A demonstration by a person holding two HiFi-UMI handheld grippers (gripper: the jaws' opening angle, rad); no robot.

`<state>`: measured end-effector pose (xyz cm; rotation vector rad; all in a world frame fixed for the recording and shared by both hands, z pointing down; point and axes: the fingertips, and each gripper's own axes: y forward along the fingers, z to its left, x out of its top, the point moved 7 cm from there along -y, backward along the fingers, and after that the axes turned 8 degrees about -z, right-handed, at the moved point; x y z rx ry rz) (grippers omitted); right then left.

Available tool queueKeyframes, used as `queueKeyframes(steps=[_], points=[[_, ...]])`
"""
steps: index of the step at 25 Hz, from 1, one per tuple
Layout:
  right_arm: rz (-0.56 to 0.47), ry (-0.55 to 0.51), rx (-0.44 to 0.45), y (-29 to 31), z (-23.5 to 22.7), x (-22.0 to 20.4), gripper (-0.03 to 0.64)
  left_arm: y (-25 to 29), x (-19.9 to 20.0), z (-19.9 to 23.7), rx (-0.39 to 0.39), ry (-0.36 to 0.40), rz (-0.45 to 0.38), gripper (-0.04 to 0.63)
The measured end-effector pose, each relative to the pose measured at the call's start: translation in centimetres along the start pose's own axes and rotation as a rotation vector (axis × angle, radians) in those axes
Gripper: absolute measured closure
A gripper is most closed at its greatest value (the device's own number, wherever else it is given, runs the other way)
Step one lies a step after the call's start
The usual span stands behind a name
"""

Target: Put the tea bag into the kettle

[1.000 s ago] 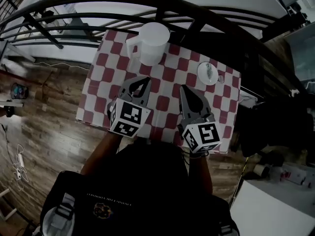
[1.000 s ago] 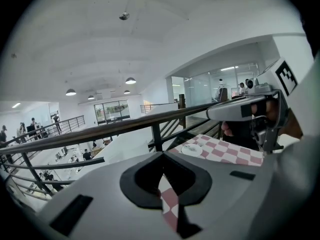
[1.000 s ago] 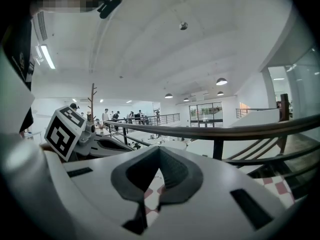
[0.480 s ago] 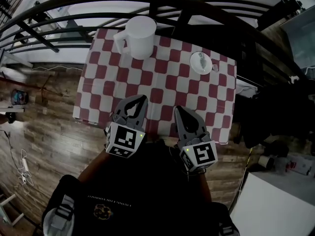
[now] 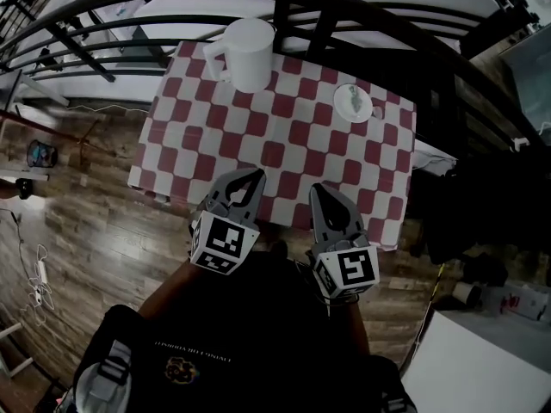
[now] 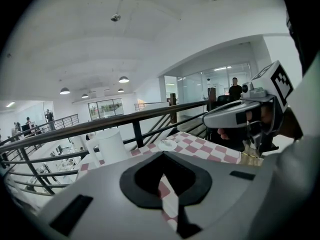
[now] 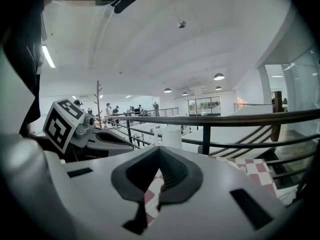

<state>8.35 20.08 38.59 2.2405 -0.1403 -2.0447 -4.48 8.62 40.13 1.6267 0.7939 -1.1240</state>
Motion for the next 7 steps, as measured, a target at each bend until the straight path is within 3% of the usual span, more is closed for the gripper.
queueKeyframes(steps=[7], points=[[-0.004, -0.016, 0.024, -1.7, 0.8, 0.3, 0.606, -1.6, 0.2, -1.4, 0.019, 0.007, -0.004, 0.597]])
